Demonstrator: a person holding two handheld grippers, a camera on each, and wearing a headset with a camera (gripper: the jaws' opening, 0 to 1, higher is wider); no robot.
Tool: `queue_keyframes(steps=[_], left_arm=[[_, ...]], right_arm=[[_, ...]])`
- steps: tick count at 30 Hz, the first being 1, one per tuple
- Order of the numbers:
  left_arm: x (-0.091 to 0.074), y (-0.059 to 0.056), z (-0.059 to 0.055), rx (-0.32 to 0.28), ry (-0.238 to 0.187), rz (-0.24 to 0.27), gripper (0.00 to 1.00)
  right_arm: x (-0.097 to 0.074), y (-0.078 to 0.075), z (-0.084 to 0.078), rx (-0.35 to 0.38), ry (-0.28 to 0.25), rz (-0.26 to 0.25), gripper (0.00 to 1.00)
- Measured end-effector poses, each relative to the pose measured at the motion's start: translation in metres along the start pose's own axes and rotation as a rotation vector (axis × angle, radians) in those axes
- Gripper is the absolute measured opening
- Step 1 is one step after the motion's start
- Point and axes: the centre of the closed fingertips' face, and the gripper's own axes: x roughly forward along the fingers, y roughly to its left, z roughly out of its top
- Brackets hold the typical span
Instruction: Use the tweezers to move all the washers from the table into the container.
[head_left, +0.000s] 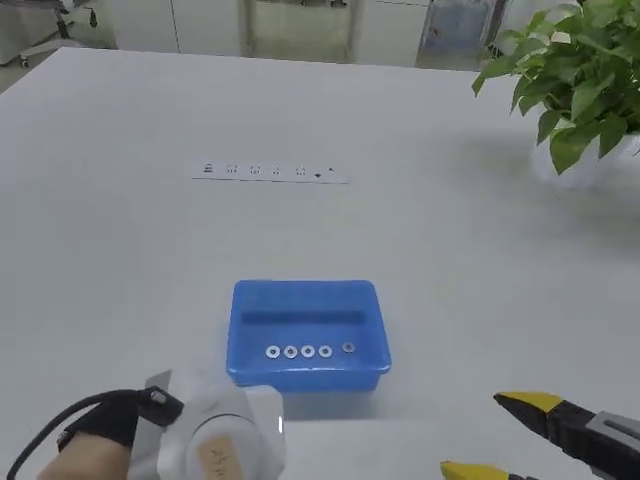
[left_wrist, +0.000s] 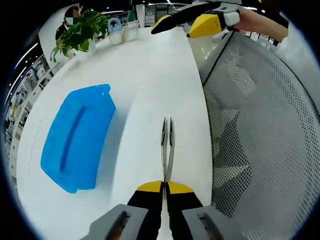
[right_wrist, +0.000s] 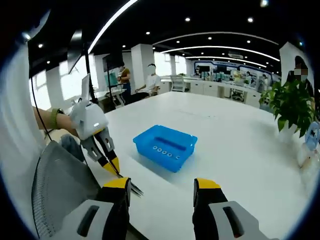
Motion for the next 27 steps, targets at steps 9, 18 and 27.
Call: queue_keyframes(steps=[9, 18, 27], left_arm=[[-0.003, 0.008, -0.009, -0.051, 0.060, 0.078, 0.05], [-0.052, 0.014, 0.020, -0.508, -0.369, 0.202, 0.43], [-0.153, 0.035, 0.008, -0.692, -0.707, 0.591, 0.75]], right_arm=[[-0.011, -0.010, 0.004, -0.038, -0.036, -0.057, 0.54], [-0.016, -0.012, 0.013, -0.020, -0.095, -0.040, 0.62], [-0.011, -0.002, 0.018, 0.011, -0.138, 0.000, 0.68]])
